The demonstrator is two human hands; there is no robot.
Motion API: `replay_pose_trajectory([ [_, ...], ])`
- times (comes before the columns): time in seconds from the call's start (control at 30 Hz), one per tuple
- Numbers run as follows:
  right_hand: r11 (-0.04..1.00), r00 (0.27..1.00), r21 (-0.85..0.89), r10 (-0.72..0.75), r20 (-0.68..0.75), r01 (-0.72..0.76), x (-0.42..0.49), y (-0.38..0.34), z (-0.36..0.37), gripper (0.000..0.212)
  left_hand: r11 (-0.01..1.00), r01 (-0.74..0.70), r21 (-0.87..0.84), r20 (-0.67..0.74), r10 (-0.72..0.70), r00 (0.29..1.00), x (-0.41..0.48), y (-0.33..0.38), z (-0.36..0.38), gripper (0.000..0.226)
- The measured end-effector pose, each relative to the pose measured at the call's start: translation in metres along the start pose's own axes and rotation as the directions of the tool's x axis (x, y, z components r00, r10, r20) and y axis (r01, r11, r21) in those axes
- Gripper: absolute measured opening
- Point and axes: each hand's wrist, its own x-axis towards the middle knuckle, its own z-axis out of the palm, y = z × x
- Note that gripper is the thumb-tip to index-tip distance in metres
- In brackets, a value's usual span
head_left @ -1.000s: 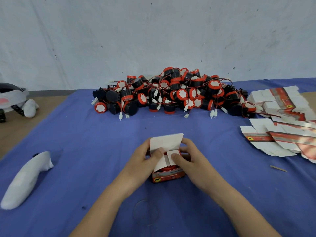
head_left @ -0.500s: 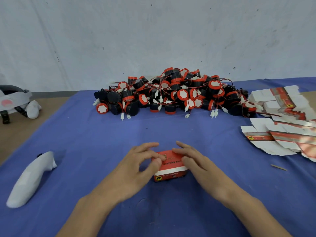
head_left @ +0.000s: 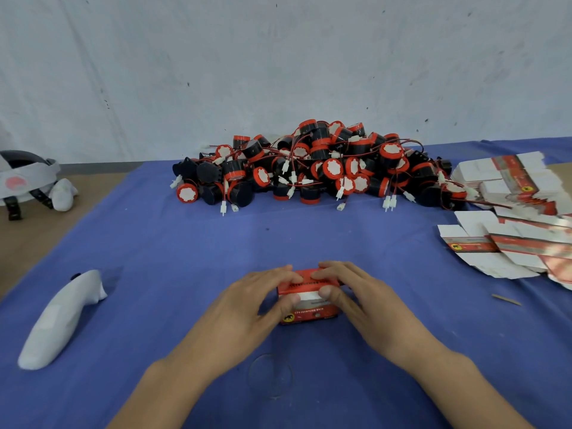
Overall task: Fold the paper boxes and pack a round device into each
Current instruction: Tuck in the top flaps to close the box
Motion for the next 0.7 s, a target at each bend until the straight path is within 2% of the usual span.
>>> replay_pose_trajectory([
  [0.1,1.0,0.998,0.001,0.007,-0.059,-0.007,0.002,0.001,0.001,0.041,0.997,-0.004,-0.083,-0.018,0.003,1.0,0.003,0.0,0.0,0.034],
  [0.23,0.998,1.0,0.066,-0.004,-0.008,0.004,-0.002,0.002,0.001,0.034,0.99,-0.006,-0.14,0.018,0.009,1.0,0.001,-0.005,0.002,0.036],
  [0.33,0.995,1.0,0.096,-0.012,0.019,0.01,-0.006,0.002,-0.001,0.028,0.995,-0.024,-0.092,0.047,0.029,0.998,-0.003,-0.006,0.003,0.037],
  [0.5,0.993,0.994,-0.055,-0.109,-0.013,0.109,-0.008,0.001,0.001,0.03,0.986,-0.115,0.12,0.012,0.115,0.993,-0.008,-0.005,0.0,0.042],
  [0.7,0.993,0.993,-0.03,-0.117,0.013,0.117,-0.007,0.003,0.001,0.029,0.953,-0.175,0.246,-0.03,0.188,0.982,-0.01,-0.004,0.002,0.045],
])
